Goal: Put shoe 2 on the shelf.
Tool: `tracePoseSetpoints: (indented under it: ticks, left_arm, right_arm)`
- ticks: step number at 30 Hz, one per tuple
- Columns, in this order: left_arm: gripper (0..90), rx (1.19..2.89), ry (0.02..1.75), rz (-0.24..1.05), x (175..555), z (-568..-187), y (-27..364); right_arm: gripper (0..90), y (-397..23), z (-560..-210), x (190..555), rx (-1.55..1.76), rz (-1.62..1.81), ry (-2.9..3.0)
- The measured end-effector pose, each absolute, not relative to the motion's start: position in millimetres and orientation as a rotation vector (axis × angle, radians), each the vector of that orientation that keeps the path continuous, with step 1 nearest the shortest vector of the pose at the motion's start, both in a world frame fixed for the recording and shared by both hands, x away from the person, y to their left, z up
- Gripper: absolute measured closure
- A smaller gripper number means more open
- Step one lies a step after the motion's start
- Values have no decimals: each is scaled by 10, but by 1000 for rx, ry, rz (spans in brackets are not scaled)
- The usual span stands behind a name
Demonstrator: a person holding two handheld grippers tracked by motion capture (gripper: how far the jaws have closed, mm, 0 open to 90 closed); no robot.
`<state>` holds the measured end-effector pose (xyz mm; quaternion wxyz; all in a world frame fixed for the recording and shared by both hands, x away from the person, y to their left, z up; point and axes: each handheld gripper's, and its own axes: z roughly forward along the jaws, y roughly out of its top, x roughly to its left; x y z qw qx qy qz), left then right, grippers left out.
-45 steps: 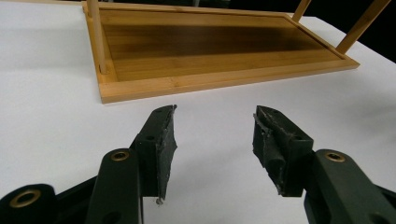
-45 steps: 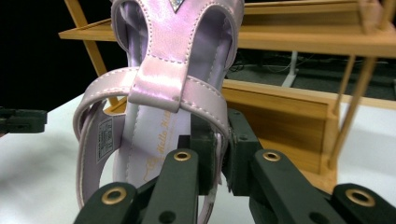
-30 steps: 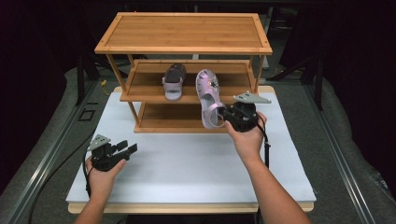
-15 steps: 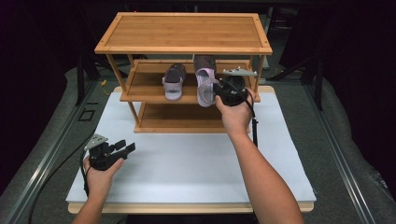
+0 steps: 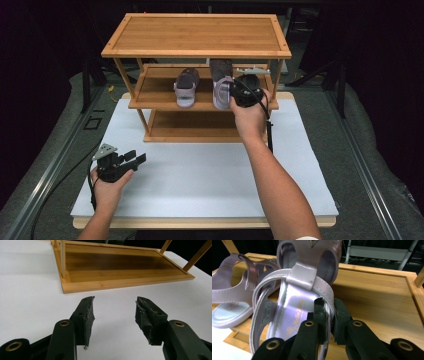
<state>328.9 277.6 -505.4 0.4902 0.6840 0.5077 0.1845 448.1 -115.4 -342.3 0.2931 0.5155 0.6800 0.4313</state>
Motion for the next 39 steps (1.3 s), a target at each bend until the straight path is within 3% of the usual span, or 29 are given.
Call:
tracePoseSetpoints:
  ticks: [16, 25, 39]
  left_arm:
    - [486, 1657, 1246, 434, 3319, -5080, 2798]
    - [486, 1663, 1250, 449, 3311, -5069, 2790]
    - [482, 1681, 1250, 470, 3311, -5068, 2750]
  right_arm:
    - [812, -1052, -3553, 4766, 1469, 1184, 1754]
    - [588, -1040, -3525, 4743, 1468, 1324, 1741]
    - [498, -1068, -3432, 4500, 1362, 1382, 1716]
